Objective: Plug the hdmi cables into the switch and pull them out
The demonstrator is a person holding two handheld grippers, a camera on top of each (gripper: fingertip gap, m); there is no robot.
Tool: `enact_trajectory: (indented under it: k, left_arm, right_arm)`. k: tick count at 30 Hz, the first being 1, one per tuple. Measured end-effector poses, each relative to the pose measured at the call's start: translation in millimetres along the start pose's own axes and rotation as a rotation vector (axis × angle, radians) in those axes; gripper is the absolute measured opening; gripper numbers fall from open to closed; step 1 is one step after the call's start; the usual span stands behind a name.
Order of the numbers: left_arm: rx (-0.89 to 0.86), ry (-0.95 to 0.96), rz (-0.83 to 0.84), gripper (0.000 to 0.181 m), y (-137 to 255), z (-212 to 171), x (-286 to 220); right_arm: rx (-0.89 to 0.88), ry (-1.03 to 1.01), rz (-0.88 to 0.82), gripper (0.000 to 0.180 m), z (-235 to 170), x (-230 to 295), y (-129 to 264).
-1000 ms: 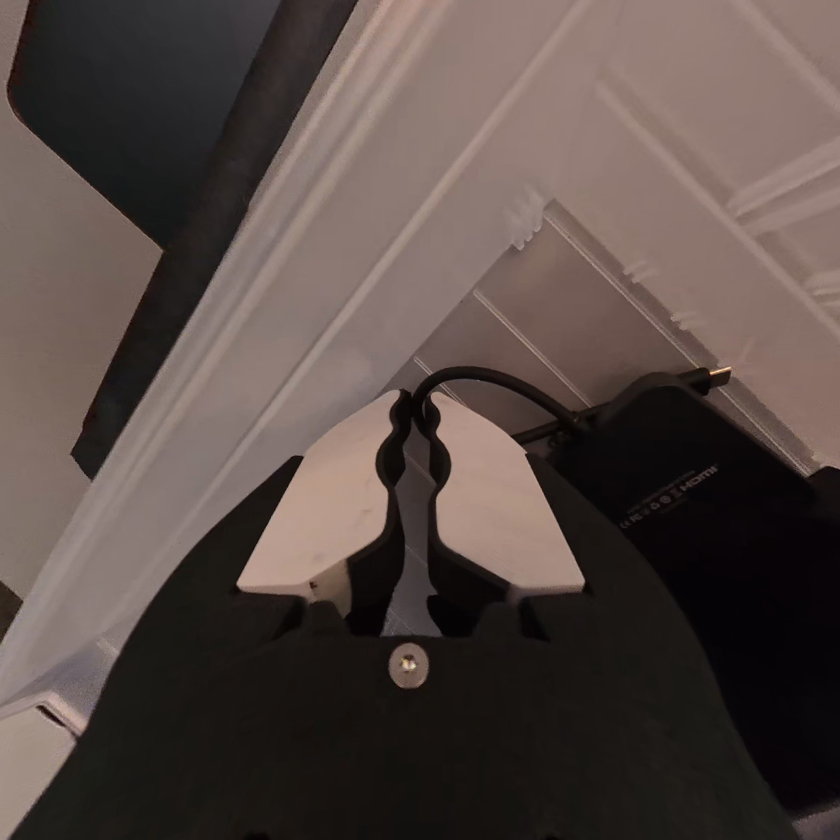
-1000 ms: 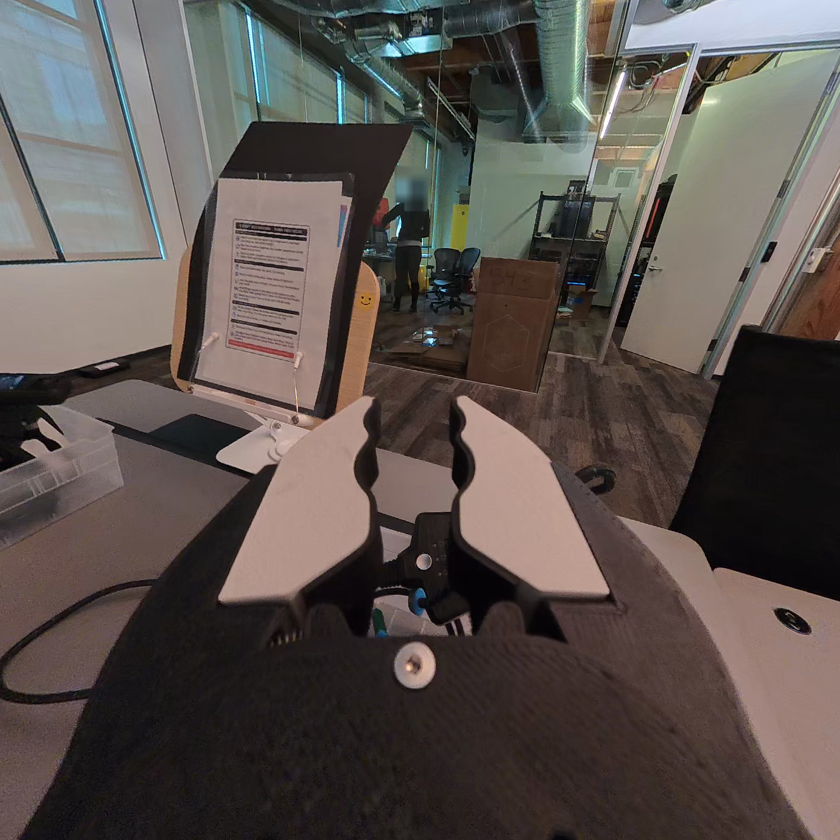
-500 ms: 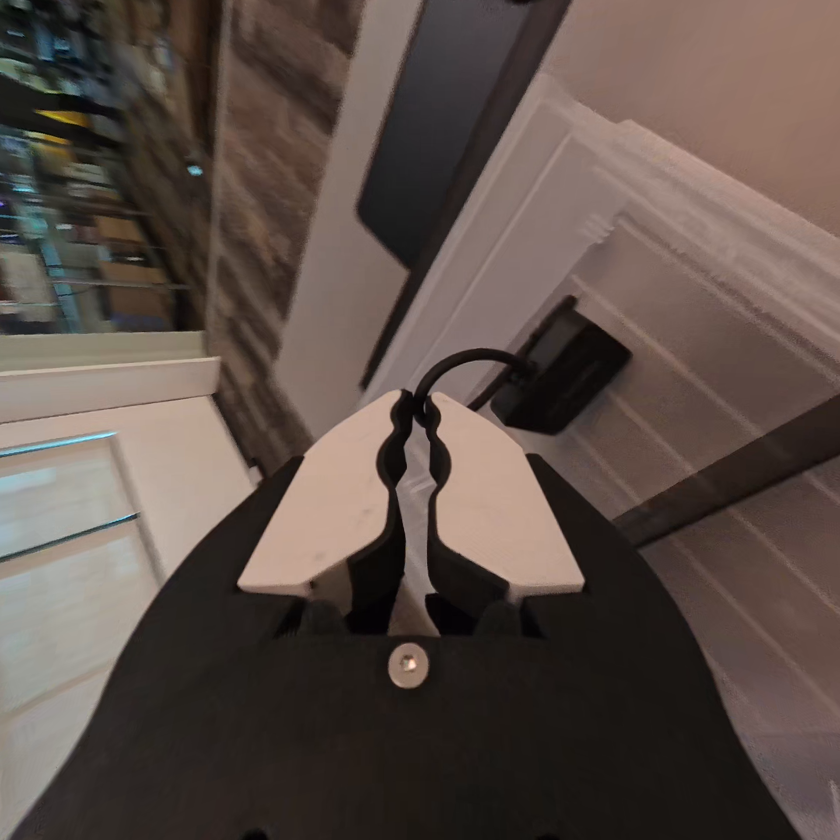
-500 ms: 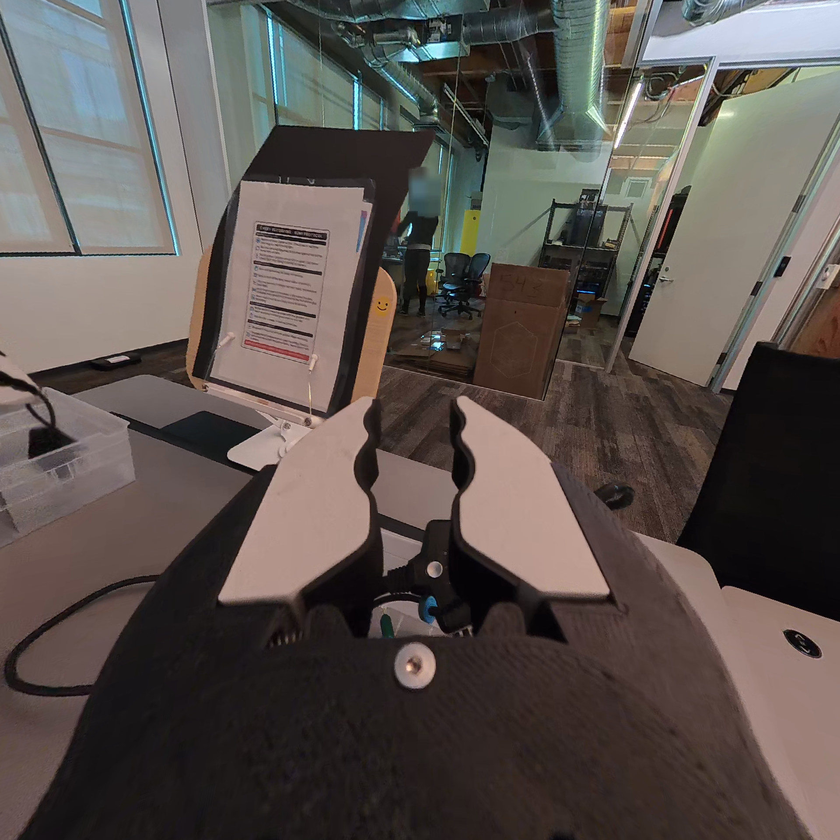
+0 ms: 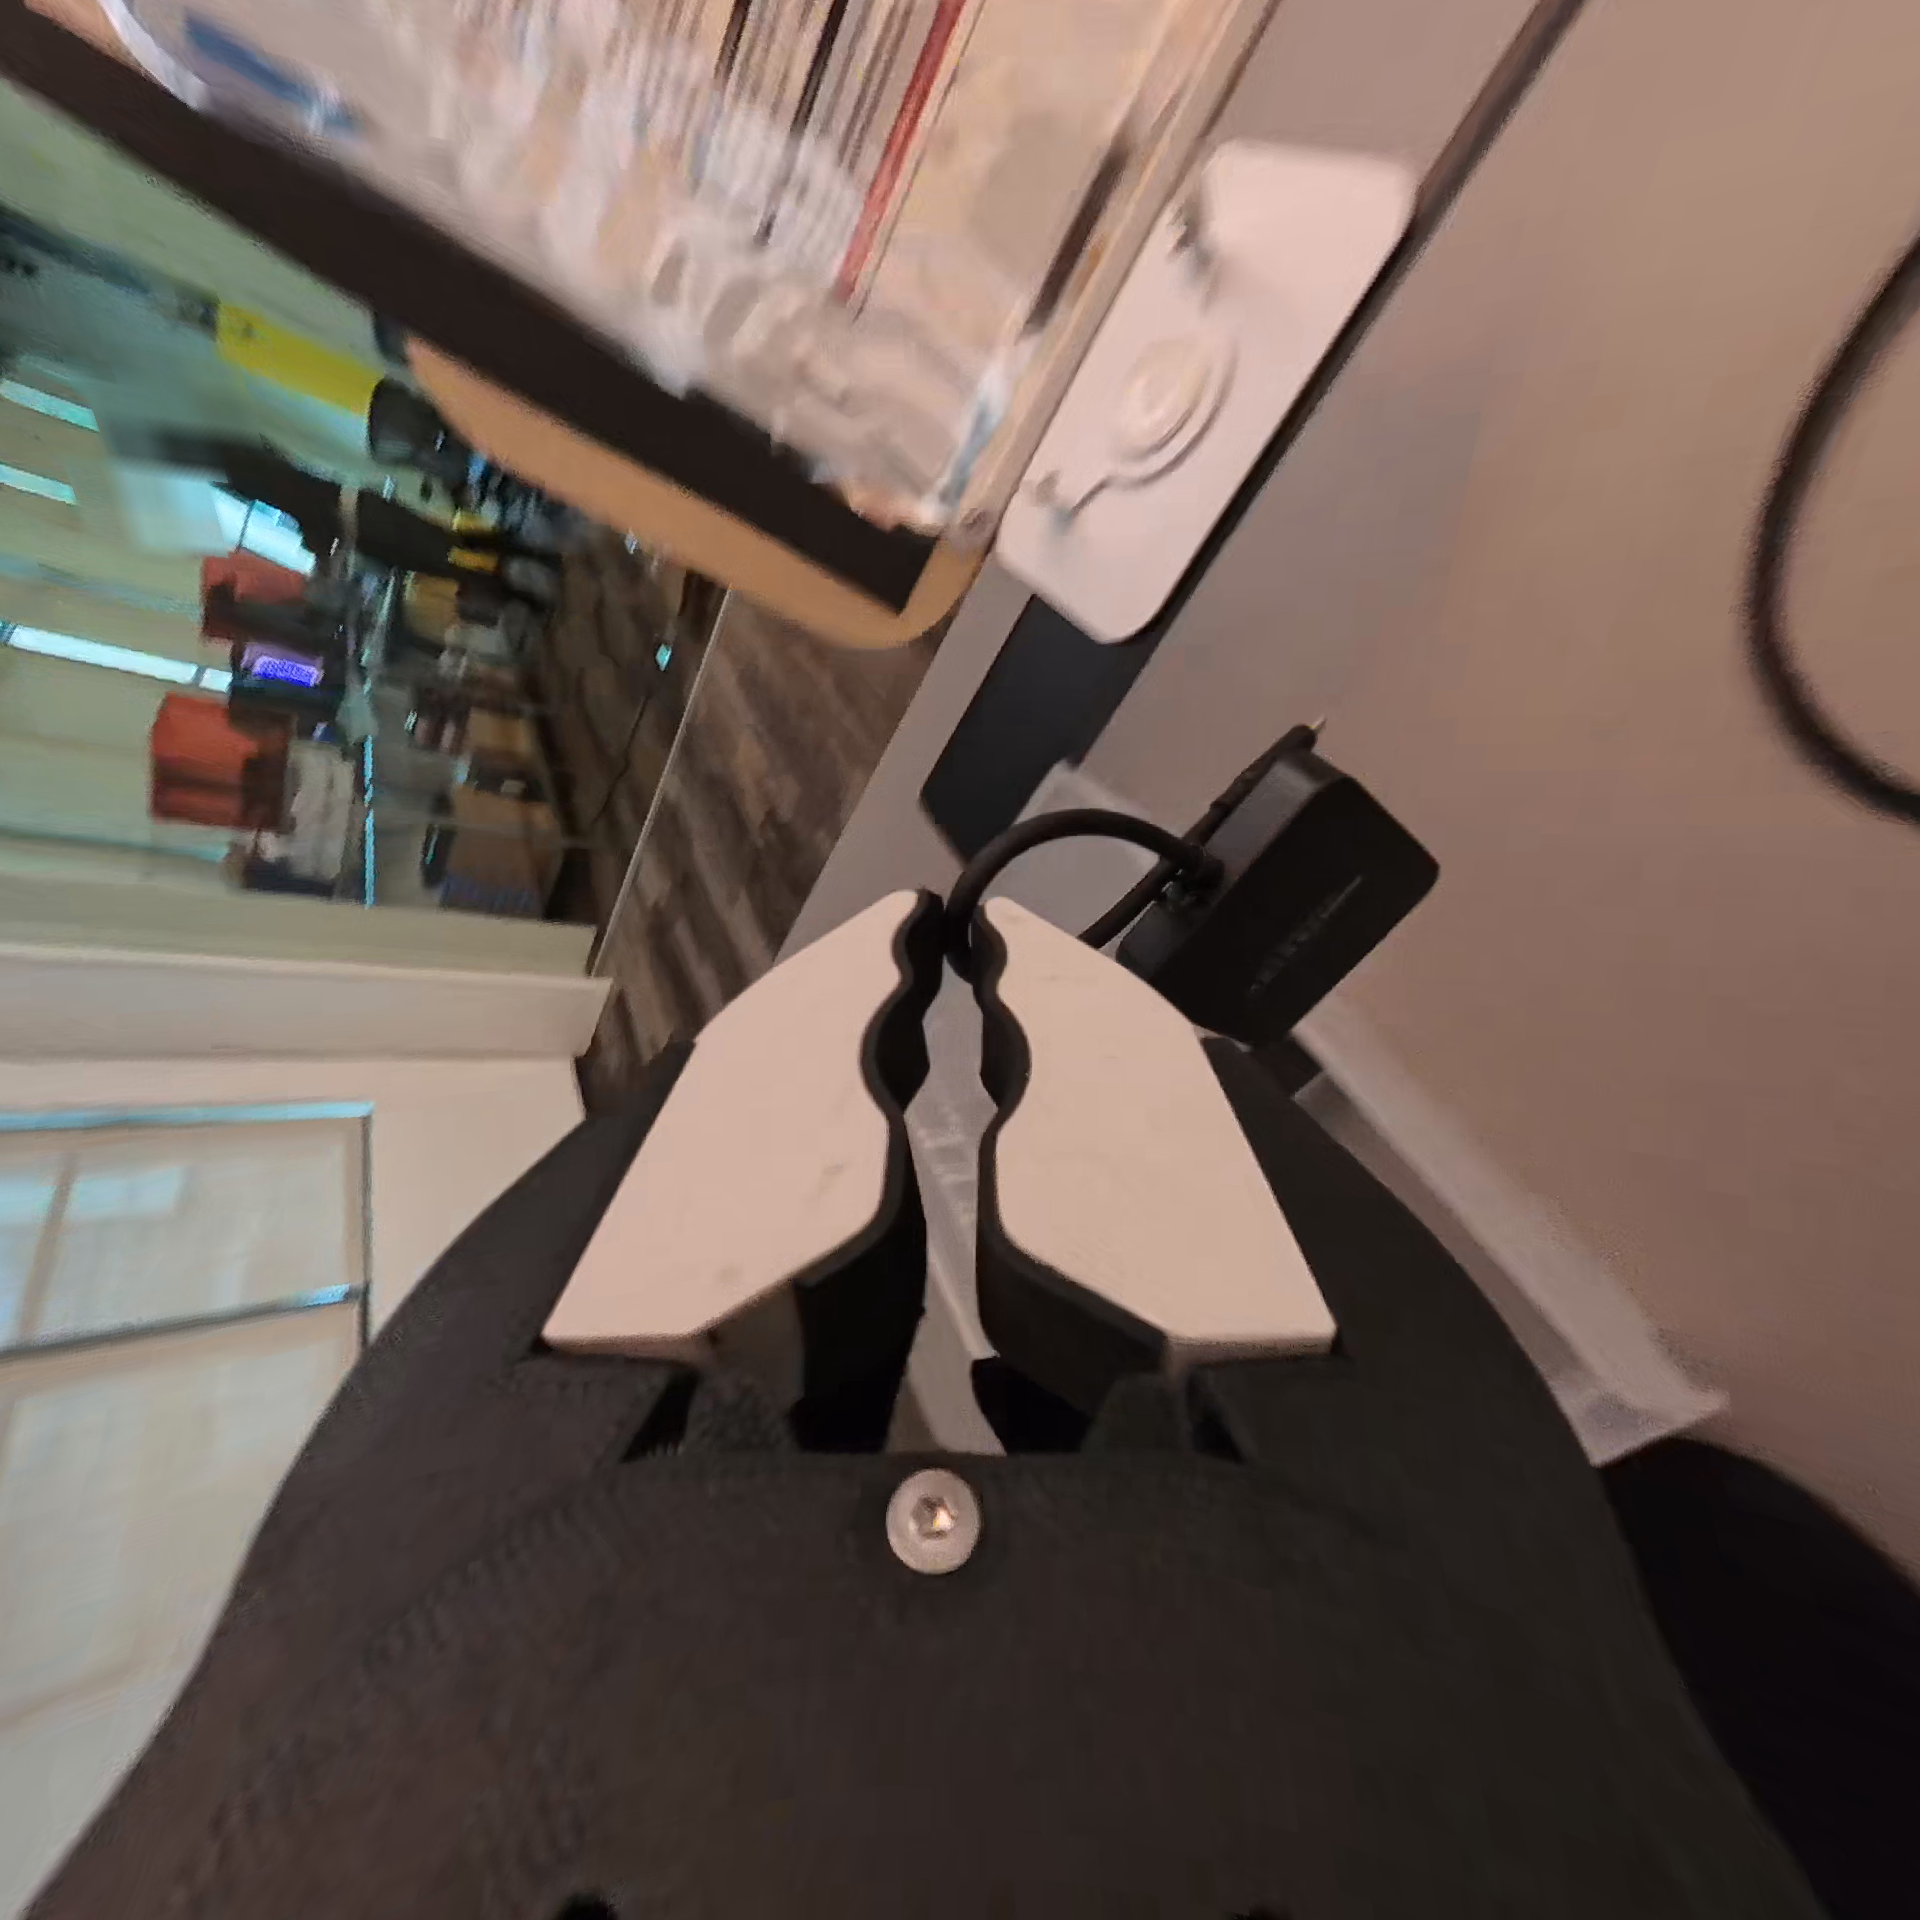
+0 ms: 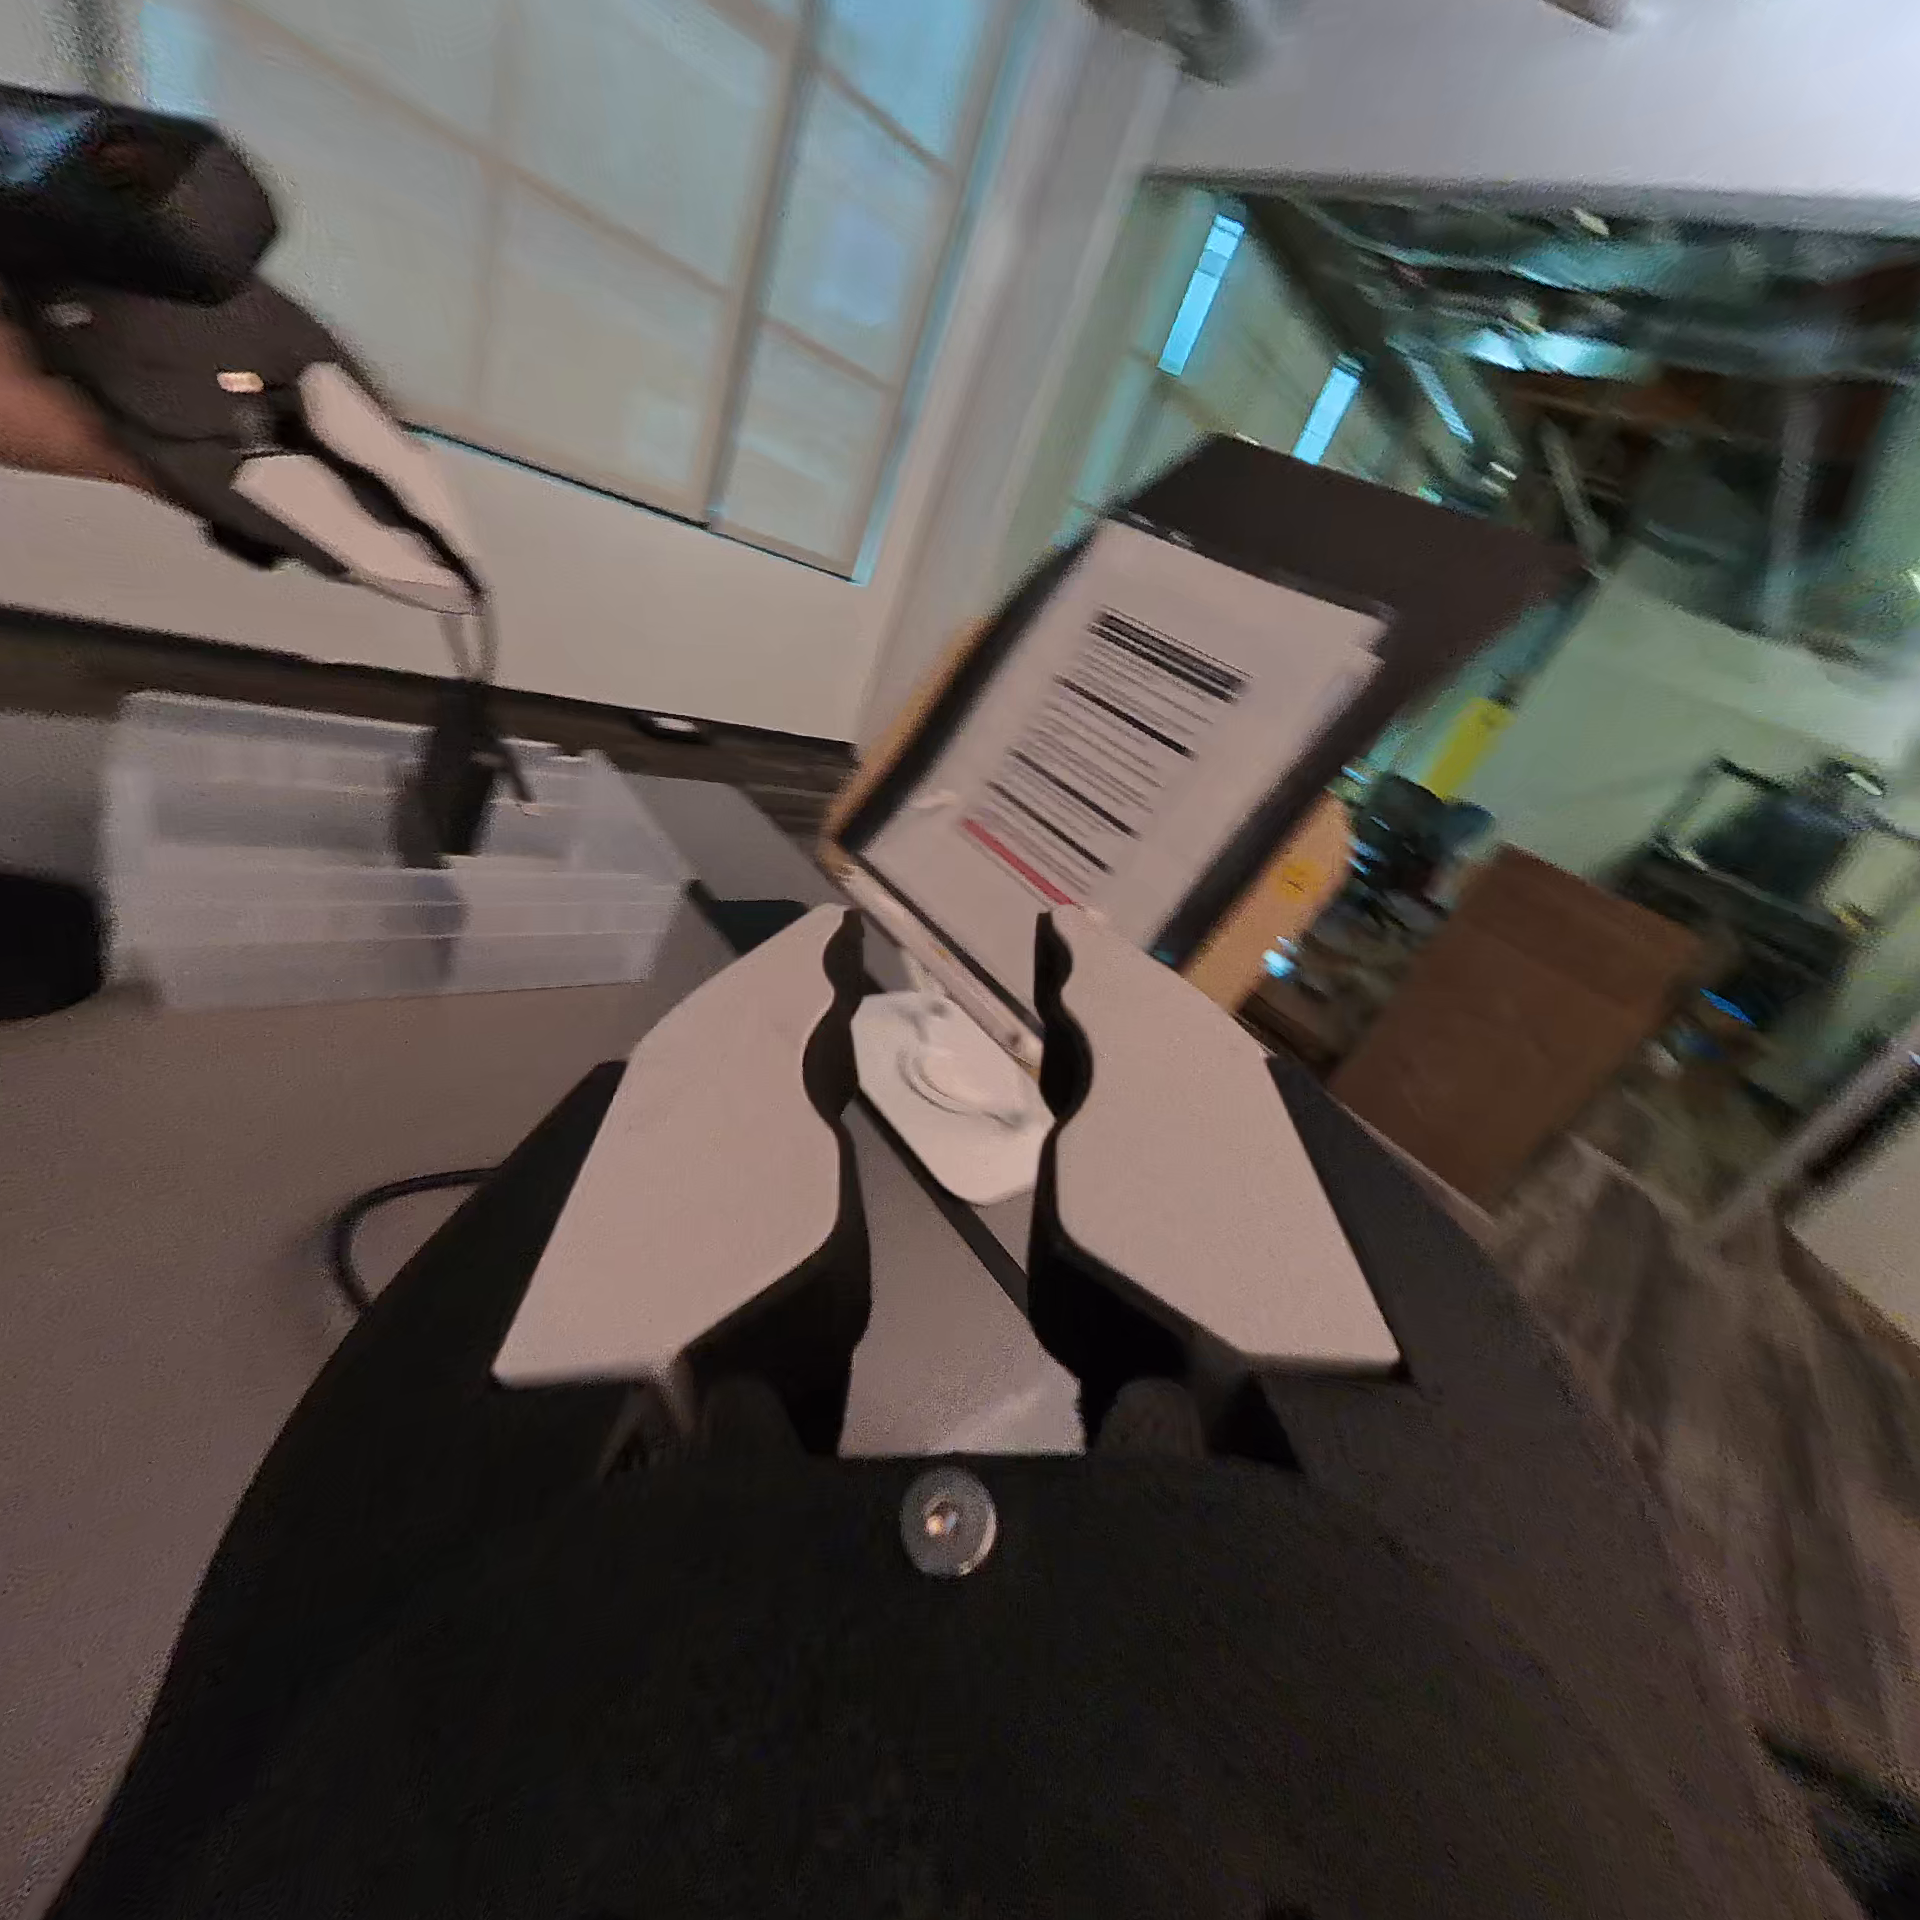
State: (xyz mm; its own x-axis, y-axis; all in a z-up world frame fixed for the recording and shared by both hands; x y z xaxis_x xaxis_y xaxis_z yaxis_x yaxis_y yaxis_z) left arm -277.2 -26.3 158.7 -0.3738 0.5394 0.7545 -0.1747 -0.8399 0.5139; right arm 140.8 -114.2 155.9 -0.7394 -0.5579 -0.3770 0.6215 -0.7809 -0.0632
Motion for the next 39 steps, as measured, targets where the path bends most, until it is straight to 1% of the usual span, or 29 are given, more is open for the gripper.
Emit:
enact_trajectory:
  k: [1,3,4,6,8,10,11,14,16,18,20,21,22,23,24,26,27,29,30,31,33,35,37,39]
  left_arm:
    - [-0.041,-0.007,-0.023,0.004,5.7,3.7,-8.3]
    - [-0.103,0.002,-0.064,0.004,14.8,9.2,-21.3]
    - [-0.131,0.005,-0.084,0.004,18.6,11.6,-26.4]
    - [-0.179,-0.012,-0.121,0.004,24.6,15.8,-34.9]
    - [-0.237,-0.029,-0.156,0.004,27.8,18.4,-41.0]
    - [-0.253,-0.007,-0.183,0.004,27.9,18.6,-43.0]
    - [-0.252,0.010,-0.188,0.004,27.5,18.3,-43.1]
    - [-0.241,0.044,-0.191,0.004,27.4,18.9,-43.7]
    - [-0.256,0.047,-0.197,0.004,29.6,22.5,-45.1]
    - [-0.270,0.056,-0.199,0.004,31.4,27.1,-45.7]
    - [-0.270,0.075,-0.213,0.004,32.7,32.7,-46.1]
    - [-0.273,0.082,-0.222,0.012,33.7,36.0,-46.9]
    - [-0.278,0.086,-0.226,0.020,34.6,39.3,-47.6]
    - [-0.284,0.090,-0.226,0.027,35.5,42.5,-48.4]
    - [-0.291,0.100,-0.221,0.035,36.3,45.2,-48.8]
    - [-0.316,0.149,-0.173,0.050,38.9,49.0,-45.4]
    - [-0.316,0.175,-0.167,0.058,41.1,49.8,-42.2]
    - [-0.333,0.229,-0.197,0.083,47.5,49.2,-36.3]
    - [-0.361,0.236,-0.230,0.088,52.0,47.5,-35.4]
    - [-0.392,0.224,-0.254,0.087,56.8,44.9,-35.8]
    - [-0.449,0.124,-0.261,0.090,65.4,37.7,-43.2]
    - [-0.463,-0.039,-0.230,0.090,70.1,29.5,-61.4]
    - [-0.428,-0.204,-0.188,0.088,70.2,24.1,-85.1]
    - [-0.390,-0.323,-0.119,0.085,66.3,22.1,-105.3]
  right_arm:
    - [-0.017,0.029,0.069,0.032,1.5,10.9,-8.7]
    - [-0.029,0.055,0.215,0.036,2.6,35.0,-29.7]
    - [-0.010,0.059,0.305,0.040,2.3,48.2,-41.3]
    - [0.038,0.038,0.460,0.040,-0.9,73.2,-64.7]
    - [0.085,0.060,0.552,0.040,-7.5,95.7,-85.9]
    - [0.094,0.082,0.578,0.041,-15.8,114.3,-105.2]
    - [0.112,0.058,0.607,0.042,-20.0,122.6,-114.0]
    - [0.165,-0.105,0.653,0.053,-31.0,139.2,-138.0]
    - [0.167,-0.225,0.668,0.060,-36.9,147.0,-150.0]
    - [0.183,-0.330,0.688,0.063,-42.2,153.6,-159.0]
    - [0.204,-0.404,0.657,0.064,-48.0,157.7,-166.9]
    - [0.217,-0.429,0.650,0.059,-51.3,159.7,-170.0]
    - [0.236,-0.453,0.683,0.032,-54.5,161.8,-171.7]
    - [0.251,-0.503,0.733,0.023,-57.1,163.5,-173.6]
    - [0.259,-0.571,0.782,0.022,-59.9,163.5,-175.7]
    - [0.260,-0.811,0.877,0.020,-68.0,159.9,-180.1]
    - [0.239,-0.973,0.942,0.020,-73.4,157.2,-182.4]
    - [0.216,-1.334,1.119,0.018,-86.7,153.5,-186.6]
    - [0.209,-1.496,1.214,0.019,-93.0,153.2,-188.3]
    - [0.200,-1.614,1.276,0.018,-98.7,153.9,-190.0]
    - [0.206,-1.700,1.332,0.018,-105.9,157.8,-192.6]
    - [0.232,-1.775,1.412,0.018,-107.4,163.0,-193.9]
    - [0.226,-1.863,1.502,0.019,-106.6,166.6,-194.6]
    - [0.231,-1.921,1.587,0.018,-105.2,170.4,-194.4]
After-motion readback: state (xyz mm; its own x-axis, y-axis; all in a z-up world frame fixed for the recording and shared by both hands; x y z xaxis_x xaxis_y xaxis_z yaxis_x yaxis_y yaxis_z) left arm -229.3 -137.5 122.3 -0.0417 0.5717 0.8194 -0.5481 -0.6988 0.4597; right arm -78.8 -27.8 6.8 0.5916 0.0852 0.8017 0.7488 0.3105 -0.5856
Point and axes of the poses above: each gripper's, where its closed fingertips meet, y back along the fingers, z out of its top, x = y × z across the jaws, the point moved 10 cm from there along y, back along the fingers, and after that the axes turned 2 degrees about x, right-handed, at the moved point
